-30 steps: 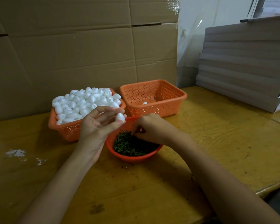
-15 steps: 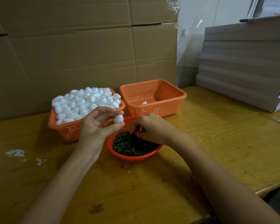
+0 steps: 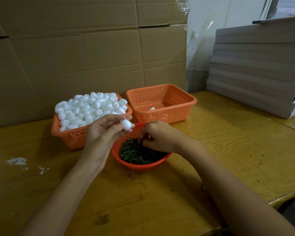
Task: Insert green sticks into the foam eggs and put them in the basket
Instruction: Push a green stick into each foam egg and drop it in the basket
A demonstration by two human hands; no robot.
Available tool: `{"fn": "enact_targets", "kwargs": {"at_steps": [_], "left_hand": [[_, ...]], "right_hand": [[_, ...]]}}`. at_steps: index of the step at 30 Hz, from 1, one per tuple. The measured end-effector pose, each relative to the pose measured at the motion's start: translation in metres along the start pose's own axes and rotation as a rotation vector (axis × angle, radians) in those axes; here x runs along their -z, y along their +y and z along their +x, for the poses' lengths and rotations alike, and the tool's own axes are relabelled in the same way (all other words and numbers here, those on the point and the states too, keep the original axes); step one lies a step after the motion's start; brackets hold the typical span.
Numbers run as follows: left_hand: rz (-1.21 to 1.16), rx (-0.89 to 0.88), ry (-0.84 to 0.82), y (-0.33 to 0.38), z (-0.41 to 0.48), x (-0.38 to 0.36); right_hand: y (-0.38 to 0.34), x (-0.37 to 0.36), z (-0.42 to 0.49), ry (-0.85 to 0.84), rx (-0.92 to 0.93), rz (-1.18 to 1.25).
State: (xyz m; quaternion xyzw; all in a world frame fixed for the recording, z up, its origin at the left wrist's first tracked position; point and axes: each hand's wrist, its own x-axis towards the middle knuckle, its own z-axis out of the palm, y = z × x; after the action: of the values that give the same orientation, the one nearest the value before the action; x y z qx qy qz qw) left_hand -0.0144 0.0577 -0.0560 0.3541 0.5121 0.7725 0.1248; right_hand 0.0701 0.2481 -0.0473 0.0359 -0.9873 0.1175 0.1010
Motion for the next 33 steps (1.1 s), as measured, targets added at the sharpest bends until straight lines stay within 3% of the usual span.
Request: {"fn": "enact_targets", "kwargs": {"at_steps": [24,33], "left_hand": [[0.0,0.005,-0.011,-0.0021,0.0008,0.0029],[-0.037,0.031,0.045,-0.0041,0.0027,0.0032]], "right_hand": [[0.0015,0.0025,0.0036,-0.033,-0.019,-0.041],[-0.0004,0.0059,0.0007,0.156,0.034,0.176]]}}
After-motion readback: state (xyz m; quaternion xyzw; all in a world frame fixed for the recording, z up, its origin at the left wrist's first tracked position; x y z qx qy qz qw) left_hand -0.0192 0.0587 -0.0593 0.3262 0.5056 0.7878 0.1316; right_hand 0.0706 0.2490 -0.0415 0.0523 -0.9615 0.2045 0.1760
